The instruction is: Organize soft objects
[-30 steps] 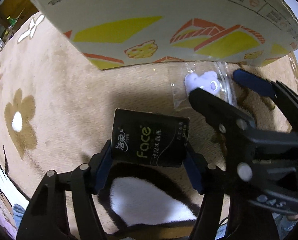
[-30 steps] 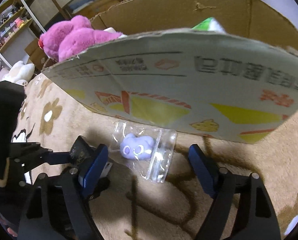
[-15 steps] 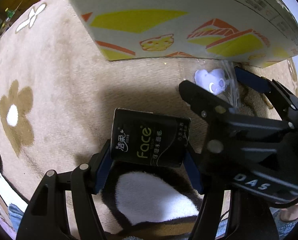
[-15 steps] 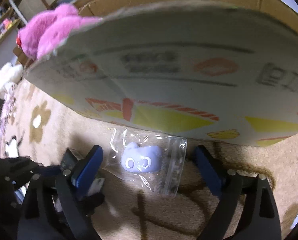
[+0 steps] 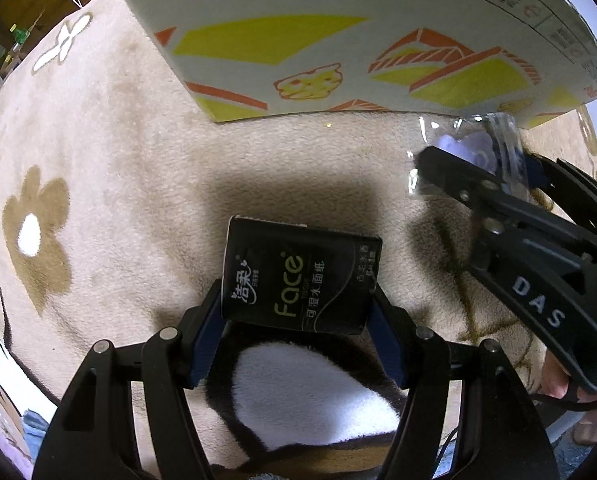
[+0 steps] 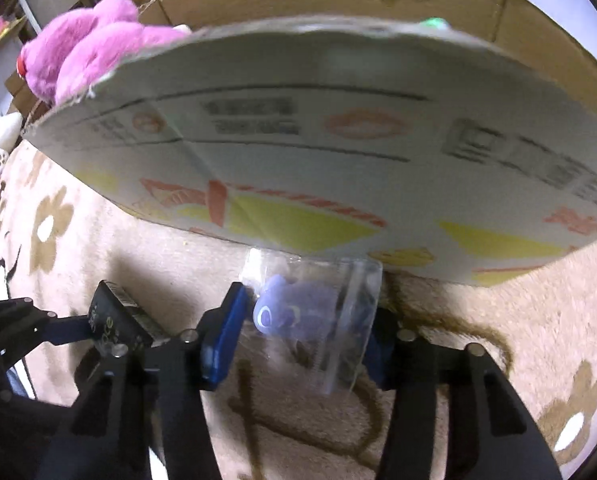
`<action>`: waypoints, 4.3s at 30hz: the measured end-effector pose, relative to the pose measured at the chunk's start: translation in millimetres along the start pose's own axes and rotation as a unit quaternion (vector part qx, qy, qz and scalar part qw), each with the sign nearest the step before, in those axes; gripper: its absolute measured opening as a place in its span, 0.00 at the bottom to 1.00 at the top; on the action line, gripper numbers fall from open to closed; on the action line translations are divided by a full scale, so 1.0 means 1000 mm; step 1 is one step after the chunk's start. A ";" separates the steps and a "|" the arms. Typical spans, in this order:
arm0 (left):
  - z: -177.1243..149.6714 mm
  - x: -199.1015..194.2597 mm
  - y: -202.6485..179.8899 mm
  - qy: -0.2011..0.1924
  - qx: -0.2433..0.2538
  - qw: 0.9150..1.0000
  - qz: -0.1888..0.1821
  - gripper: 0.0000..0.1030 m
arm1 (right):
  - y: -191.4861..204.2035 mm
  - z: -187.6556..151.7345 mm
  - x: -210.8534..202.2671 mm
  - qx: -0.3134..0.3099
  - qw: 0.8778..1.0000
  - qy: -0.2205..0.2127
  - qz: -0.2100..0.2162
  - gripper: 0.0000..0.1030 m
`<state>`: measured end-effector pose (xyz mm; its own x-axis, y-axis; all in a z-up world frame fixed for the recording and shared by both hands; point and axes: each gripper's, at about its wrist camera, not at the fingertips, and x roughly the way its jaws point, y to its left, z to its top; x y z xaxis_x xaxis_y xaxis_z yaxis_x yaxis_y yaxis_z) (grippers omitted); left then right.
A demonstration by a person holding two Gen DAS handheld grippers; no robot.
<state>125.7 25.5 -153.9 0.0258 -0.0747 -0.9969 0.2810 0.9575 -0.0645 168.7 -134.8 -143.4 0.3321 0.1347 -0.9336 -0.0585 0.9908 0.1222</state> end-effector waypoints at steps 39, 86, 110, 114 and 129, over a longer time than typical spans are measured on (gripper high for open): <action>-0.046 -0.125 -0.053 -0.278 0.029 0.959 0.055 0.62 | -0.056 -0.029 -0.140 0.043 0.985 -0.158 0.045 0.13; 0.036 -0.140 -0.073 -0.388 0.079 0.916 0.064 0.63 | -0.073 0.023 -0.142 0.060 0.954 -0.288 0.060 0.13; 0.033 -0.131 -0.054 -0.366 0.065 0.925 0.082 0.78 | -0.088 0.027 -0.120 0.092 0.953 -0.270 0.098 0.34; 0.020 -0.138 -0.046 -0.369 0.054 0.924 0.087 0.83 | -0.087 0.024 -0.130 0.095 0.951 -0.278 0.094 0.45; -0.046 -0.179 -0.039 -0.408 0.032 0.907 0.101 0.99 | -0.070 -0.004 -0.196 0.053 0.953 -0.295 0.042 0.94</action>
<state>66.3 13.9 24.5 0.7764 -0.1050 -0.6214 0.2458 0.9584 0.1452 104.1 -230.1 29.4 0.8035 0.1680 -0.5712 -0.0235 0.9676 0.2515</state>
